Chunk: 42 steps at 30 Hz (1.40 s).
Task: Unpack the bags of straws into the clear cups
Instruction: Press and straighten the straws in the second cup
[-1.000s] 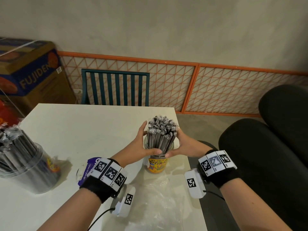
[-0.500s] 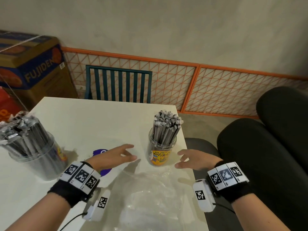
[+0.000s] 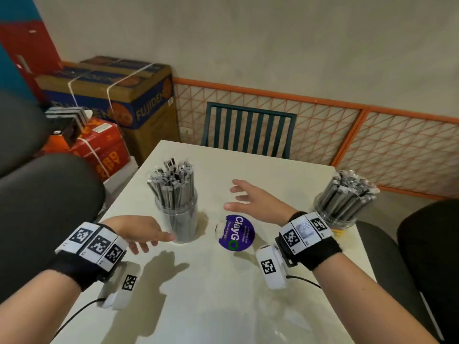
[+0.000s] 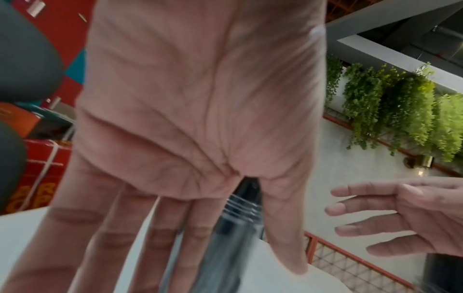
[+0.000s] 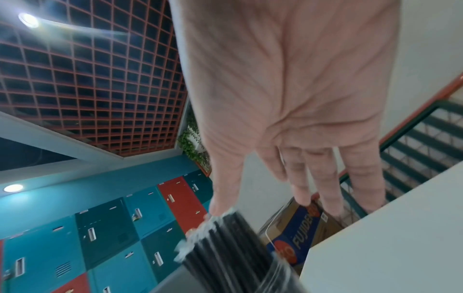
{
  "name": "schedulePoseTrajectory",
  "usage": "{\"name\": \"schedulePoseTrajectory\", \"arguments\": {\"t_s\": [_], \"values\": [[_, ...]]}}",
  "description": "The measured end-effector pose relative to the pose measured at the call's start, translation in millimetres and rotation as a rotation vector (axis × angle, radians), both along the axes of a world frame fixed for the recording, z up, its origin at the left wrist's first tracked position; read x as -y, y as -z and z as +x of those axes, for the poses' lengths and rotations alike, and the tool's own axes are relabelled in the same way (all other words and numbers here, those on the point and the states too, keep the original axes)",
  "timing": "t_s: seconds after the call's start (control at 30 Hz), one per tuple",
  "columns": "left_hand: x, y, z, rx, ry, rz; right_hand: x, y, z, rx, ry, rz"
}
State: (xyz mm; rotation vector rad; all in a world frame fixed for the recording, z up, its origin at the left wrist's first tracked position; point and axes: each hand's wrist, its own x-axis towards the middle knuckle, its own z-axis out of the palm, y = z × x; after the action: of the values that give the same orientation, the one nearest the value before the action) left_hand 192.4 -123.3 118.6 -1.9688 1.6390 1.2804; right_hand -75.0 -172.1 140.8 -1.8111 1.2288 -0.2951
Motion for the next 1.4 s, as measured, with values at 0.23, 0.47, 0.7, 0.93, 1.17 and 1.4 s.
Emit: {"name": "schedulePoseTrajectory", "arguments": {"t_s": [0.23, 0.47, 0.7, 0.93, 1.17, 1.4], "values": [[13, -6, 58, -0.278, -0.205, -0.310, 0, 26, 98, 0.088, 0.117, -0.061], [49, 10, 35, -0.817, -0.269, -0.520, 18, 75, 144, 0.180, 0.252, -0.103], [83, 6, 25, -0.781, -0.198, -0.765, 26, 35, 153, 0.087, 0.344, -0.217], [93, -15, 61, -0.824, 0.030, -0.561, 36, 0, 123, -0.035, 0.037, -0.119], [74, 17, 49, -0.884, -0.030, -0.591, 17, 31, 134, 0.057, 0.103, -0.065], [65, 24, 33, -0.769, -0.191, -0.832, 13, 29, 150, 0.104, 0.249, -0.245]]}}
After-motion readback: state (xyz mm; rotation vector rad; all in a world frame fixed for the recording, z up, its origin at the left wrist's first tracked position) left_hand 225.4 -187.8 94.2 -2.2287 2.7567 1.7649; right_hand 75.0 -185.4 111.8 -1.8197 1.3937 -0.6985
